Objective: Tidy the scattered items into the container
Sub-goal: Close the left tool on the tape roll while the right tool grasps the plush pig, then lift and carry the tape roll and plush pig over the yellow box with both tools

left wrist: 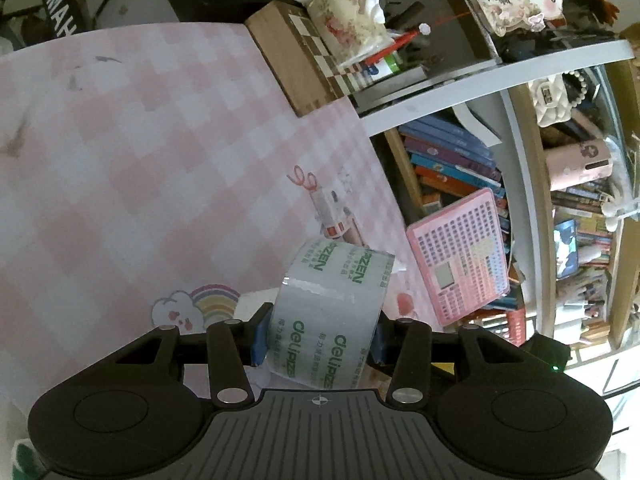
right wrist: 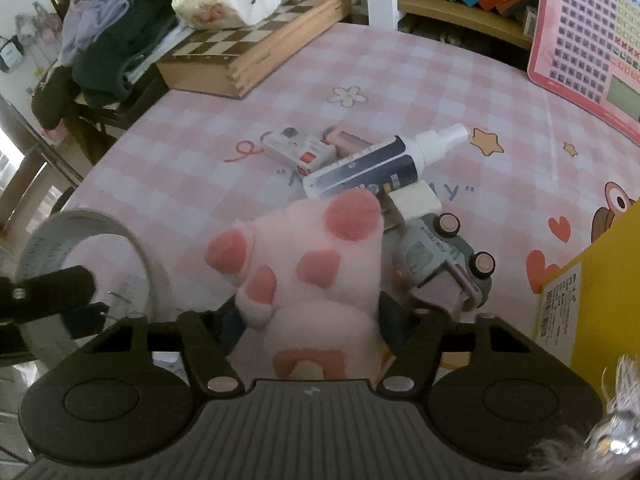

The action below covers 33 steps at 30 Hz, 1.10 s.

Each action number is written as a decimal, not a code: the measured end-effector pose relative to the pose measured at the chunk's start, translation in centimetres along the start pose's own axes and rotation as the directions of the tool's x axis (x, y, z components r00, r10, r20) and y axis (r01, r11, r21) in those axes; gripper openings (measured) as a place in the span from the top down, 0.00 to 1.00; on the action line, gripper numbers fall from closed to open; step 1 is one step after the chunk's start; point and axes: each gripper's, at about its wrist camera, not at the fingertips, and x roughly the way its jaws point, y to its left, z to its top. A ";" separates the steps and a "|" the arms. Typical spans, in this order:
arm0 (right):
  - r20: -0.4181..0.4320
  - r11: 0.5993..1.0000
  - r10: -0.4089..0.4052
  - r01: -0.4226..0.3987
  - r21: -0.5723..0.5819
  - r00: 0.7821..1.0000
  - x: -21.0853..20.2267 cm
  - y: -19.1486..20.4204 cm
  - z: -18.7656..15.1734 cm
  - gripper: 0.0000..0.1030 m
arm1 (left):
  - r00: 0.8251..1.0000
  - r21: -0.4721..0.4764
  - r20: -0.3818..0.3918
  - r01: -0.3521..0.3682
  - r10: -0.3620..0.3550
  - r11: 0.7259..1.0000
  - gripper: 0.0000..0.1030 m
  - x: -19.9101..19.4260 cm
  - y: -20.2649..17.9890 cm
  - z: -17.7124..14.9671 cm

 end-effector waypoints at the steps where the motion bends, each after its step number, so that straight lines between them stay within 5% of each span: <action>1: 0.007 1.000 0.001 -0.001 -0.003 1.000 -0.1 0.0 -0.1 0.45 | 1.000 -0.001 0.001 0.009 -0.009 1.000 0.56 -0.1 -0.1 0.1; 17: 0.201 0.999 0.001 -0.010 0.046 0.980 -9.5 -0.2 -2.7 0.47 | 0.991 0.071 0.011 0.135 -0.136 0.988 0.56 -3.2 -3.2 -0.8; 33: 0.219 0.998 -0.016 0.001 0.068 0.976 -15.2 1.9 -10.7 0.47 | 0.990 0.152 -0.045 0.141 -0.136 0.978 0.56 -7.7 -3.4 -4.6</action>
